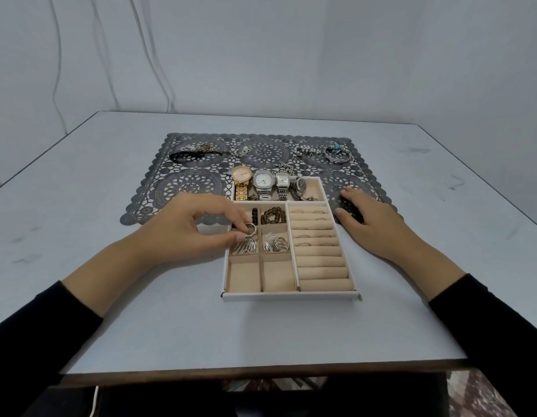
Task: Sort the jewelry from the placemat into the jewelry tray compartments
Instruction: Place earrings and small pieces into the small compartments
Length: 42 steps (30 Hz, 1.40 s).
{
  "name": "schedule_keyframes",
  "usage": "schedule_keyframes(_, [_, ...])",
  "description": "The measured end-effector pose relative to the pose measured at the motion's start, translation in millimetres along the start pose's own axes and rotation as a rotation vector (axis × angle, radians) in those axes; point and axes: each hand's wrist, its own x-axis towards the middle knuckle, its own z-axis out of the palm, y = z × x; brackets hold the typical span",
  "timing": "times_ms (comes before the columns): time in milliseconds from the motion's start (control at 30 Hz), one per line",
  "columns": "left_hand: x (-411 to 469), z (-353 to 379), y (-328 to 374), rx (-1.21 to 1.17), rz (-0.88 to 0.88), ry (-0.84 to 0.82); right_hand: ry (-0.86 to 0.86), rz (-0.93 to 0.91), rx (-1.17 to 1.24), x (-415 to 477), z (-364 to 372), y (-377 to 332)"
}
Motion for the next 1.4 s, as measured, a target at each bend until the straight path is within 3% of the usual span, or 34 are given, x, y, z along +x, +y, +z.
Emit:
schedule_keyframes(300, [5.1,-6.8,1.2,-0.101,-0.117,-0.140,-0.015,0.011,0.002,1.0,1.0,0.3])
schedule_keyframes(567, [11.6,-14.4,4.3,-0.052,-0.178,-0.271,-0.008,-0.002,0.004,0.1,0.7,-0.6])
schedule_keyframes(800, [11.2,-10.5,4.1,-0.087,-0.189,-0.144,0.010,0.015,0.053,4.3,0.5,1.7])
schedule_keyframes(967, [16.1,3.5,-3.7,-0.148,-0.247,0.210,0.099,0.010,0.135,14.0,2.6,4.9])
schedule_keyframes(1034, [20.6,0.4,-15.7,-0.028,-0.219,0.306,0.131,-0.005,0.151,19.1,4.0,4.5])
schedule_keyframes(1134, [29.7,-8.1,-39.2,0.198,-0.243,0.303,0.162,-0.054,0.174,27.9,7.3,2.9])
schedule_keyframes(1400, [59.6,-20.4,-81.5,0.491,-0.369,0.041,0.160,-0.174,0.173,72.6,13.8,1.7])
